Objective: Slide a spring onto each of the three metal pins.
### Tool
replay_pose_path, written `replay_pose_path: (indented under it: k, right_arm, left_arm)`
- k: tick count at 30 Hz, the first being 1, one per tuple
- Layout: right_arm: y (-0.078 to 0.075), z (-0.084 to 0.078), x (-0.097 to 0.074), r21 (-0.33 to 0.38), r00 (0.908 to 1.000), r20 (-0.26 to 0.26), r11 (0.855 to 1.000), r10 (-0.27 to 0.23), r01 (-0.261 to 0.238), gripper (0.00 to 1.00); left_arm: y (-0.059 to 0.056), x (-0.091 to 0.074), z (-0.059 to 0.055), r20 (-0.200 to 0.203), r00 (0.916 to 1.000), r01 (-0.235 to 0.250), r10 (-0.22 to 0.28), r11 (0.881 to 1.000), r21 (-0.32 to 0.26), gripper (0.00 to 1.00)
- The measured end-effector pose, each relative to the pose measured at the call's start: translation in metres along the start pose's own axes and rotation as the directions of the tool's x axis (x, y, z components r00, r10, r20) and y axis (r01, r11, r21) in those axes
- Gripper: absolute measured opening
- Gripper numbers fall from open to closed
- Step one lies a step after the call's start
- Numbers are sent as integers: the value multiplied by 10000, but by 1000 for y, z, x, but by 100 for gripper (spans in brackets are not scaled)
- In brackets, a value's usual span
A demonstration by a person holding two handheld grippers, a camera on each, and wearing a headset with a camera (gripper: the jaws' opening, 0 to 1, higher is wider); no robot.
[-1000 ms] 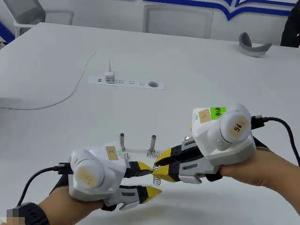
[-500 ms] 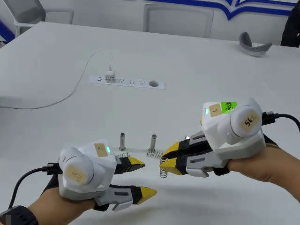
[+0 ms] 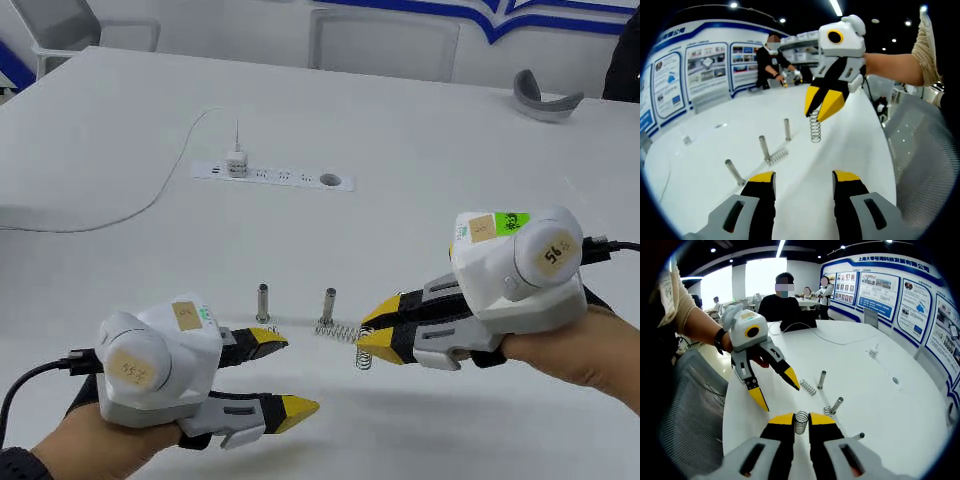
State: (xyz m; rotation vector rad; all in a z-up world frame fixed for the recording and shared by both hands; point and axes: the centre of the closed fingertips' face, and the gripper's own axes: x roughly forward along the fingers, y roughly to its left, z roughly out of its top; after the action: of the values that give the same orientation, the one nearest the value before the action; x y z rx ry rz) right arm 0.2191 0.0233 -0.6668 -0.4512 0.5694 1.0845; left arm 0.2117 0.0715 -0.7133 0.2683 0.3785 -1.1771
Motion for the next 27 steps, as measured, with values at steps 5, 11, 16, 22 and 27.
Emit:
replay_pose_path:
  k: [5,11,16,22,27]
  right_arm:
    - [-8,-1,-6,140,9997,77,9996,-243,242,12]
    - [-20,-2,-15,300,9980,171,9977,-607,602,12]
    - [-28,-2,-20,397,9960,227,9955,-865,856,12]
    - [-34,-4,-25,525,9938,265,9929,-1079,1064,12]
    - [-45,-5,-32,651,9893,345,9881,-1419,1394,12]
  left_arm:
    - [5,-7,-2,26,9998,-178,179,9998,-126,48]
    - [14,-16,-3,110,9987,-486,489,9985,-271,49]
    - [19,-21,-5,132,9976,-678,684,9969,-404,50]
    - [25,-28,-7,144,9958,-892,900,9948,-488,52]
    - [29,-33,-10,121,9942,-1057,1066,9928,-571,52]
